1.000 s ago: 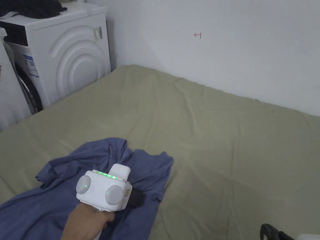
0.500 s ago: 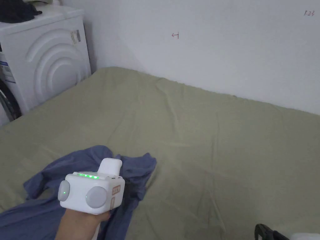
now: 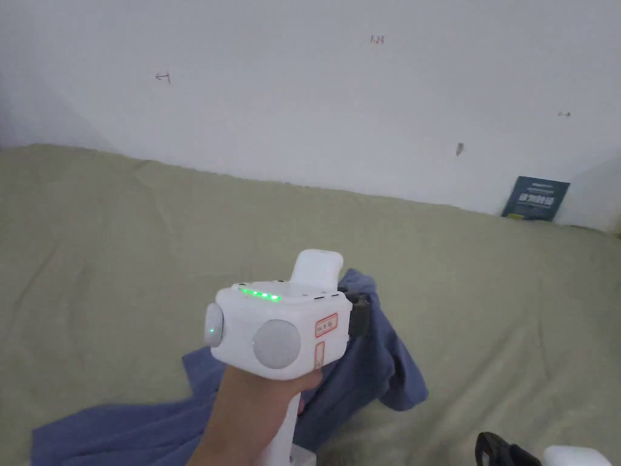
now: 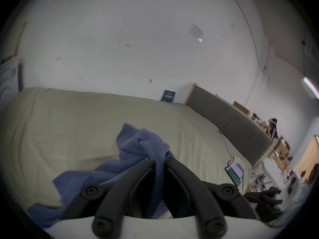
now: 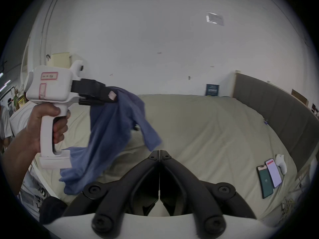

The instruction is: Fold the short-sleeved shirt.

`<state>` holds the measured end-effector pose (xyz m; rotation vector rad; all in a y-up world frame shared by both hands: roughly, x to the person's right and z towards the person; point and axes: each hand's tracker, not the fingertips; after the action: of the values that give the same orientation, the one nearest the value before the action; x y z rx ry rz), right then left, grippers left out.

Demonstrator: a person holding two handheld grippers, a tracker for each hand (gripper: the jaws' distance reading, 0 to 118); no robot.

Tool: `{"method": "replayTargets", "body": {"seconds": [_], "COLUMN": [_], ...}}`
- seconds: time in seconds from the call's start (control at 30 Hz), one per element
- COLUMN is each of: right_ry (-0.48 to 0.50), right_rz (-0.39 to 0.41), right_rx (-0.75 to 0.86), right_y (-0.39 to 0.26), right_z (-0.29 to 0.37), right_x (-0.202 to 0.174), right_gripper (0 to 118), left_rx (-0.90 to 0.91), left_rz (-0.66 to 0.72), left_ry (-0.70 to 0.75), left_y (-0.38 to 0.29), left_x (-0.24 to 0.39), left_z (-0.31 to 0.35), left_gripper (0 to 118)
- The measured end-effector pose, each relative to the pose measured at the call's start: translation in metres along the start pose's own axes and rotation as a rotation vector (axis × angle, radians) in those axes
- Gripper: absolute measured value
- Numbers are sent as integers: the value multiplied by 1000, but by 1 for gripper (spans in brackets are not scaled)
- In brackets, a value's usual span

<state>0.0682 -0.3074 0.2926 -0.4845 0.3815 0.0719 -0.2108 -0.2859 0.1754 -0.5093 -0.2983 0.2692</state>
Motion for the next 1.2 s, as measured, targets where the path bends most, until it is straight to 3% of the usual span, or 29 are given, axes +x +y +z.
{"method": "replayTargets", "body": {"seconds": [0.27, 0.43, 0.47, 0.53, 0.57, 0.67, 0.8, 0.9, 0.93, 0.97, 1.0, 1.03, 1.07, 1.1, 1.13, 1.2], "right_ry": [-88, -114, -113, -105, -94, -69, -17, 20, 26, 42, 58, 71, 80, 86, 88, 89], "right_rz": [-38, -39, -34, -34, -38, -35, -41, -24, -18, -17, -21, -21, -12, -2, 9, 18], "right_rx": [1, 7, 13, 32, 42, 51, 59, 58, 56, 54, 49, 37, 22, 14, 12, 10], "right_y": [-8, -7, -7, -5, -5, -9, -22, -38, -43, -46, -49, -51, -53, -53, -54, -55], "right_z": [2, 2, 3, 7, 10, 19, 34, 43, 46, 48, 50, 52, 53, 54, 56, 59], "right_x": [50, 65, 65, 63, 61, 47, 23, -1, -9, -14, -18, -24, -28, -30, -32, -35], "right_gripper": [0, 0, 0, 1, 1, 1, 1, 1, 1, 1, 1, 1, 1, 1, 1, 1], "left_rx": [-358, -411, -377, -255, -203, 32, 52, -56, -102, -103, -72, -81, -126, -153, -157, -153], "left_rz": [-81, -100, -103, -130, -139, -222, -196, -68, -33, -30, -29, -37, -38, -20, 26, 138], "left_ry": [88, 98, 84, 48, 34, 63, 155, 269, 249, 241, 262, 338, 408, 468, 376, 367], "left_y": [-89, -117, -115, -105, -104, -105, -129, -157, -169, -179, -185, -190, -194, -196, -194, -180], "left_x": [37, 35, 37, 42, 43, 48, 42, 30, 23, 19, 16, 13, 6, -3, -19, -51], "left_z": [-152, -170, -162, -123, -100, -1, 105, 165, 180, 191, 201, 207, 207, 212, 215, 217], "left_gripper": [1, 6, 25, 100, 118, 118, 118, 118, 117, 104, 77, 27, 0, 0, 0, 0]}}
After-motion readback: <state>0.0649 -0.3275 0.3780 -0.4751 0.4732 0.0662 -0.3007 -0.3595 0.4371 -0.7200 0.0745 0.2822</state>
